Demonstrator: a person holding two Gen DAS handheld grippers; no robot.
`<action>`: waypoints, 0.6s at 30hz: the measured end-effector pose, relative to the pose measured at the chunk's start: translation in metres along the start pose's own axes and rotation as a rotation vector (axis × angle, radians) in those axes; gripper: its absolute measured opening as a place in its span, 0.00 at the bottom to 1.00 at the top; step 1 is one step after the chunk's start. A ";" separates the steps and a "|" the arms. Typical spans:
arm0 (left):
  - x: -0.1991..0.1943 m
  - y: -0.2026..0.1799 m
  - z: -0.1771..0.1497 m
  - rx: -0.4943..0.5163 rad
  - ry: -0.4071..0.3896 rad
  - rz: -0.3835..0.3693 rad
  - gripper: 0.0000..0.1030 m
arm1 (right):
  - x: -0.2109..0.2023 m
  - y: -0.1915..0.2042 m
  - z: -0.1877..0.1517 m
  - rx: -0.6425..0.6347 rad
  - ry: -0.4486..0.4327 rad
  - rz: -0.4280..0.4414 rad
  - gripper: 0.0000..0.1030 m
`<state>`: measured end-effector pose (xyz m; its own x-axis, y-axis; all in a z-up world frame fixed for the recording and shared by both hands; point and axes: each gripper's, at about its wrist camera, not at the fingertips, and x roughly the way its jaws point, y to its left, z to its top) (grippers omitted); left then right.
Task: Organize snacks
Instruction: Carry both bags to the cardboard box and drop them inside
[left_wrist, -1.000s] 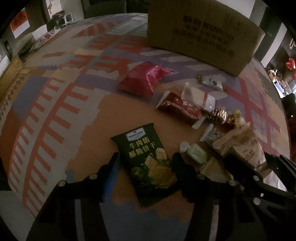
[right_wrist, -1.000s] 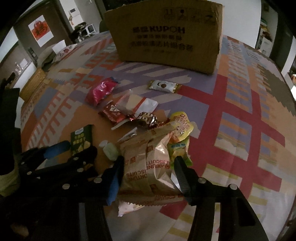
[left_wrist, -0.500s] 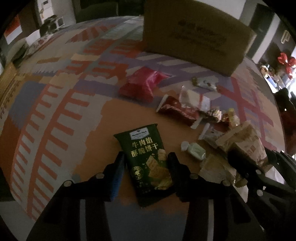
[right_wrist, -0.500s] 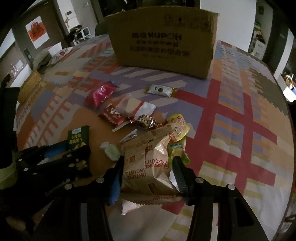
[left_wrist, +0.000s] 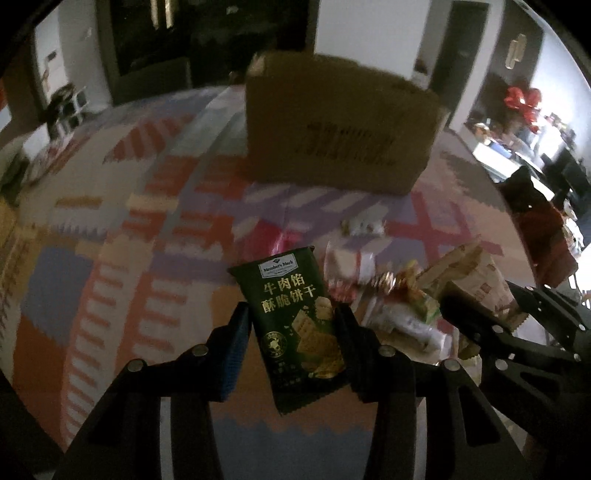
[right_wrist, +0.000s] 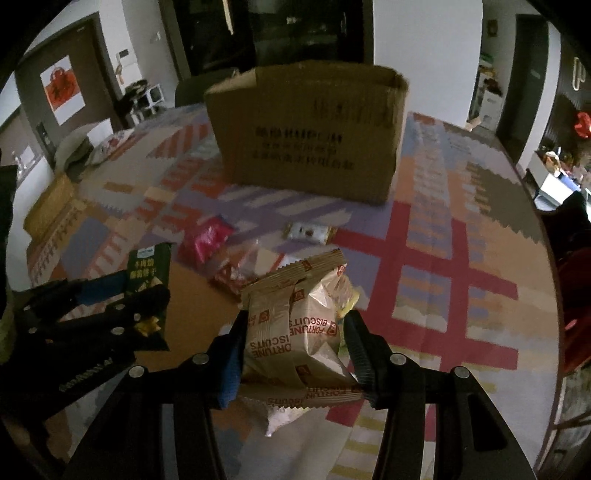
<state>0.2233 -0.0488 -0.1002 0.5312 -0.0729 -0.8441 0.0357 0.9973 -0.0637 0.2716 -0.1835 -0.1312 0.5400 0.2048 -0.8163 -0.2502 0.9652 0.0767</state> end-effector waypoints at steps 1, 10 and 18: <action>-0.005 -0.001 0.006 0.017 -0.016 -0.004 0.44 | -0.003 0.000 0.003 0.006 -0.008 0.001 0.51; -0.033 -0.002 0.062 0.116 -0.142 -0.039 0.44 | -0.023 -0.001 0.046 0.061 -0.098 0.012 0.51; -0.041 -0.002 0.113 0.165 -0.202 -0.071 0.44 | -0.029 -0.005 0.092 0.079 -0.178 -0.005 0.51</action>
<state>0.2965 -0.0477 -0.0051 0.6799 -0.1572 -0.7162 0.2080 0.9780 -0.0172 0.3312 -0.1795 -0.0546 0.6764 0.2190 -0.7032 -0.1870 0.9745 0.1237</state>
